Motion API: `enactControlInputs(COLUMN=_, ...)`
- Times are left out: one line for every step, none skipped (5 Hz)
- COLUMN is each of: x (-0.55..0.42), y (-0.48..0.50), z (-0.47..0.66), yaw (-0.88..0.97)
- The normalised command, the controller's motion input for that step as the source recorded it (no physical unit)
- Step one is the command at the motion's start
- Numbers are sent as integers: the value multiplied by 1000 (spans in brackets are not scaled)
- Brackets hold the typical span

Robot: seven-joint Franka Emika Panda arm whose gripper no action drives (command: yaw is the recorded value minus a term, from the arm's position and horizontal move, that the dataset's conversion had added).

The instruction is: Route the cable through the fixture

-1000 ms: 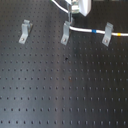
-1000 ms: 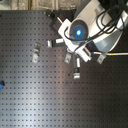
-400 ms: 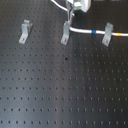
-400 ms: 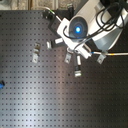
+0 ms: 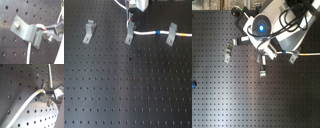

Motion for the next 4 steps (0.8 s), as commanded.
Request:
enactControlInputs(x=306, y=282, z=-156, yaw=74)
enactControlInputs(x=13, y=-11, z=0, yaw=0)
enactControlInputs(x=211, y=-189, z=159, yaw=-557)
enactControlInputs(x=141, y=-104, z=57, yaw=-463)
